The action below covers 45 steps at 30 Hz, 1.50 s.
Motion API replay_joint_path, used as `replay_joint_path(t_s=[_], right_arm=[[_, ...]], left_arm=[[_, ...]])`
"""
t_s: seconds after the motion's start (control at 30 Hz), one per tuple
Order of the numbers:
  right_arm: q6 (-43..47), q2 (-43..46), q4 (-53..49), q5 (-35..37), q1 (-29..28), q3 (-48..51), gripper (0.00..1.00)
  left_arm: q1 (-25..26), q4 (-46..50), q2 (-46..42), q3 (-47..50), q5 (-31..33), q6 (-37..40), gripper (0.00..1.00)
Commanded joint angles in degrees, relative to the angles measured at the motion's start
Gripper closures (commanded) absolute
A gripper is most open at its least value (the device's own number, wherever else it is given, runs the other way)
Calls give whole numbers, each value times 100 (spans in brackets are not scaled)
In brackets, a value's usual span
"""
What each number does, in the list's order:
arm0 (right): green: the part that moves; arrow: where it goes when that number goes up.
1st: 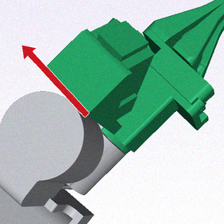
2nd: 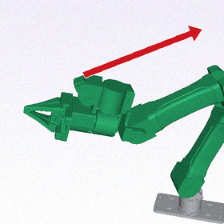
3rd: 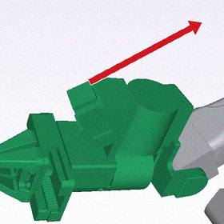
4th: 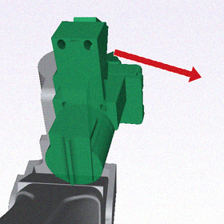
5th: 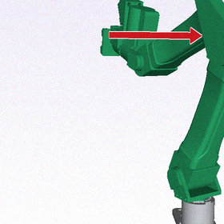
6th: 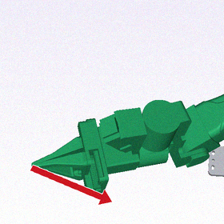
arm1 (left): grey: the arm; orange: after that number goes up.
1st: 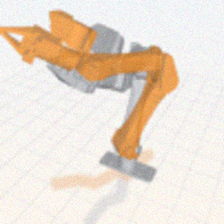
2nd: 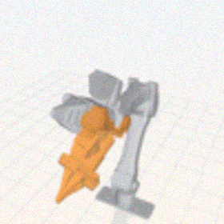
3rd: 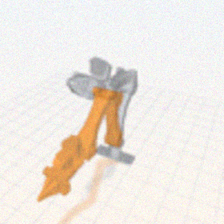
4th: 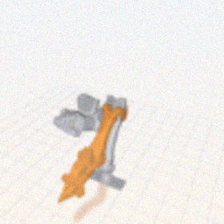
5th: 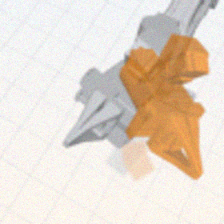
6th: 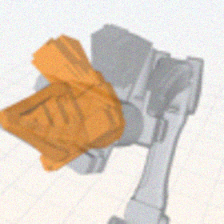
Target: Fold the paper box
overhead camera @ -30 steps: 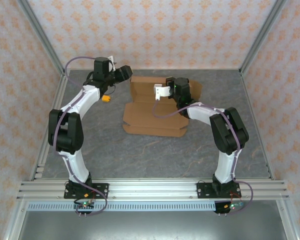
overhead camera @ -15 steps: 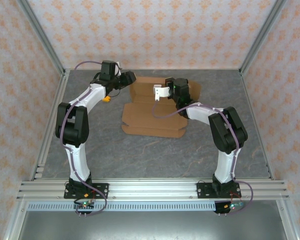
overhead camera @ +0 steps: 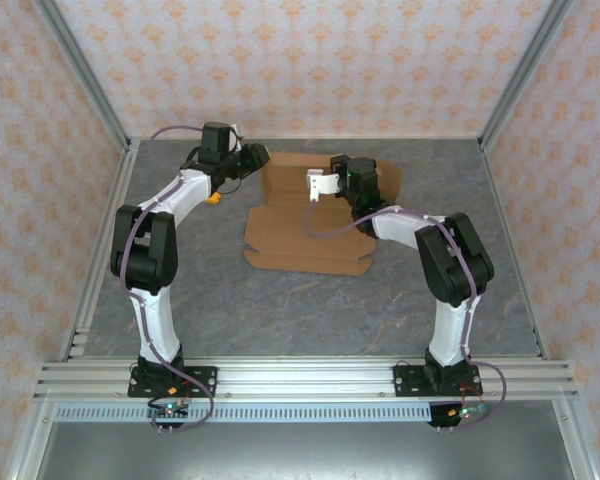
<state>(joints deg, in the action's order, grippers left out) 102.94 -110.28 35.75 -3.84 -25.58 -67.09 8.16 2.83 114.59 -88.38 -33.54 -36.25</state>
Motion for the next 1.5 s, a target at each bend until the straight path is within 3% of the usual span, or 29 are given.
replay_joint_path(t_s=[0.0,0.1,0.33,0.63,0.93,1.2,1.47], right_arm=[[153,-141,146,-134,-116,91,100],[123,-84,133,-107,-120,92,100],[140,-42,92,-97,-114,100,100],[167,8,-20,-108,-98,59,100],[148,34,-109,-109,-98,25,100],[144,40,-133,-92,-105,4,100],[139,36,-178,-100,-105,-12,100]], left_arm=[[88,31,-207,145,-209,-79,66],[79,199,-295,120,-14,107,61],[-32,332,-677,316,164,553,33],[-139,96,-1506,1363,462,1990,22],[-1,-322,-1332,1827,948,3316,31],[256,-415,-612,1256,1529,3665,44],[346,-1261,-346,1367,1711,3679,57]])
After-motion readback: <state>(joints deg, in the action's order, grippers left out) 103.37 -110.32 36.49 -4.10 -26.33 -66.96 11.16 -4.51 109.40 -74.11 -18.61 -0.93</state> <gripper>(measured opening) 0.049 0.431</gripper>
